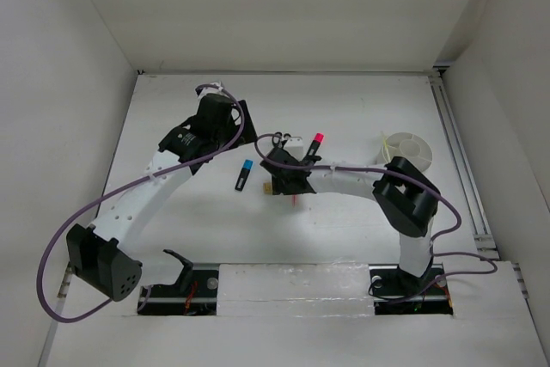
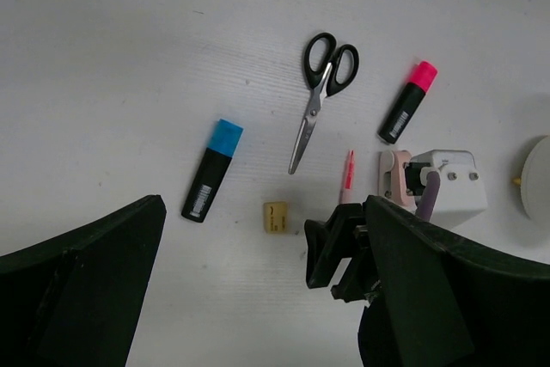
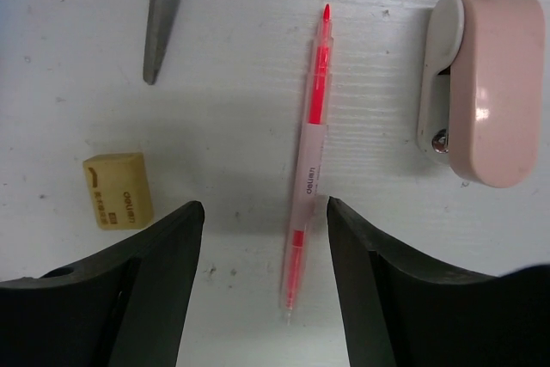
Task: Sort the stationery into containers
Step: Pick up the pen from the center of the board, then pick up the pen cap from the center of the board, then close the pen cap on the pen.
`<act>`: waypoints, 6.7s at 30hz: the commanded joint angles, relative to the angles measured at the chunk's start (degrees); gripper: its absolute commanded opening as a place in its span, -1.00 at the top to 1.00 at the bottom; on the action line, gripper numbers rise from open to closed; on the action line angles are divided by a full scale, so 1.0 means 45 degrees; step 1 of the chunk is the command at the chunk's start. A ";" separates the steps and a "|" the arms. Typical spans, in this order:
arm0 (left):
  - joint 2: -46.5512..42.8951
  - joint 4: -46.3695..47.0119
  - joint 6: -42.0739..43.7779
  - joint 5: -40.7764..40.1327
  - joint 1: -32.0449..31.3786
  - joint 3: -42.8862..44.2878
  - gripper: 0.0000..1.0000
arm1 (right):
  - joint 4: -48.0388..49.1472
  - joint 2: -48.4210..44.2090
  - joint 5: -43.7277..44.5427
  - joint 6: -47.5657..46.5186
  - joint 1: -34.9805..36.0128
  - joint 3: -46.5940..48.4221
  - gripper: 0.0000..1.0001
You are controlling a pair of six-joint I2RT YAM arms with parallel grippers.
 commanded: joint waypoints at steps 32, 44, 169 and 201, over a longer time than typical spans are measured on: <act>-0.0356 0.0342 0.0238 0.1133 -0.0038 -0.0090 -1.00 | -0.0594 -0.2721 0.0210 -0.0126 -0.0549 -0.0416 1.00; 0.2921 0.0361 -0.2006 -0.0230 -0.3862 0.2836 -1.00 | -0.6144 -0.9400 0.4352 0.0948 -0.2557 -0.0649 1.00; -0.2700 0.9032 0.0842 0.2757 -0.4217 -0.2317 1.00 | 0.7426 -1.3760 -0.8128 -0.1669 -0.1566 -0.6860 1.00; -0.2583 1.0381 0.0491 0.2093 -0.4217 -0.2844 1.00 | 0.7993 -1.3586 -0.7032 -0.1103 -0.1330 -0.6840 1.00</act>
